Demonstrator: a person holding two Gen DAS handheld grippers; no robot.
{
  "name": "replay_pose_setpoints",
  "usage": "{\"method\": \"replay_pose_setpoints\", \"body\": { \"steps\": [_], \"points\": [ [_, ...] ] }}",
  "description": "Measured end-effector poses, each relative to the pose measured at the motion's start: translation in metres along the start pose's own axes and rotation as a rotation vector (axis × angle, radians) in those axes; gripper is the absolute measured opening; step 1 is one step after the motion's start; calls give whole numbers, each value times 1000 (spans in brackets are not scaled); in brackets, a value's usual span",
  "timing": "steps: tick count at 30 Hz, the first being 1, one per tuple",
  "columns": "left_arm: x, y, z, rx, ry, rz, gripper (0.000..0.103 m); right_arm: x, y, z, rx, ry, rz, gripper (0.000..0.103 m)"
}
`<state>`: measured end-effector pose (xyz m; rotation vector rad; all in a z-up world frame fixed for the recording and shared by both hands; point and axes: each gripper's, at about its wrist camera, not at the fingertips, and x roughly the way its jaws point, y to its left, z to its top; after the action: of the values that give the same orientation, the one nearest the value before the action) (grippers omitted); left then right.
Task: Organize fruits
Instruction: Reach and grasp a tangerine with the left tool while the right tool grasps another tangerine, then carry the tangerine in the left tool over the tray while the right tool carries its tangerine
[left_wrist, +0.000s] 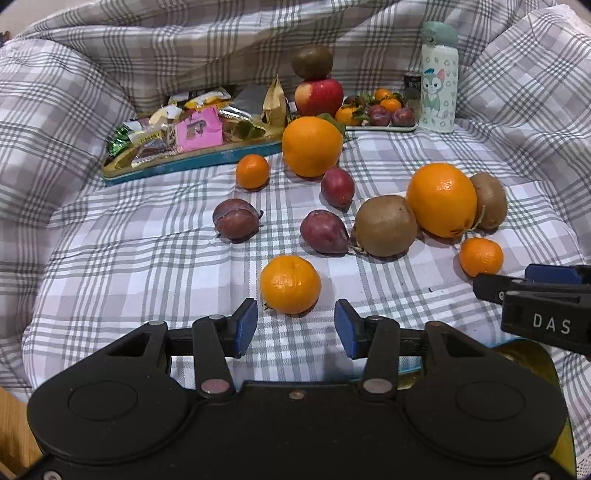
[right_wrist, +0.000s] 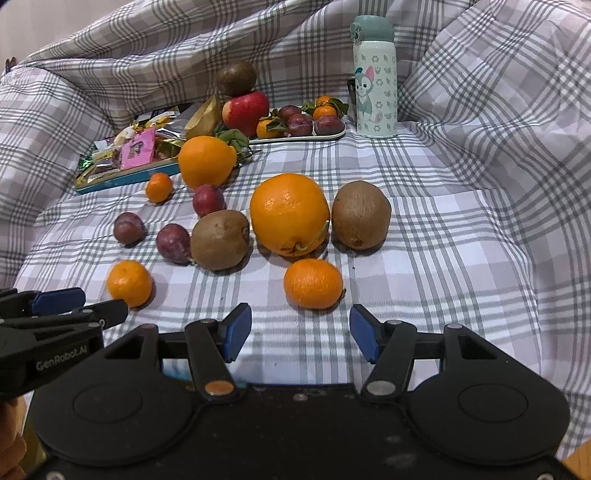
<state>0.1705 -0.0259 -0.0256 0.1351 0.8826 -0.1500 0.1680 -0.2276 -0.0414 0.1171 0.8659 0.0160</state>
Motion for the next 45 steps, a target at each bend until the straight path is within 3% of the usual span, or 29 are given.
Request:
{"method": "replay_pose_setpoints", "body": {
  "steps": [21, 27, 35, 45],
  "points": [
    [38, 9, 17, -22, 73, -27, 54, 48, -3, 18, -7, 41, -6, 61],
    [46, 10, 19, -32, 85, -33, 54, 52, -4, 19, -4, 39, -4, 59],
    [52, 13, 21, -56, 100, -49, 53, 51, -5, 19, -20, 25, -12, 47],
    [41, 19, 21, -101, 102, -63, 52, 43, -6, 16, -16, 18, -5, 46]
  ]
}}
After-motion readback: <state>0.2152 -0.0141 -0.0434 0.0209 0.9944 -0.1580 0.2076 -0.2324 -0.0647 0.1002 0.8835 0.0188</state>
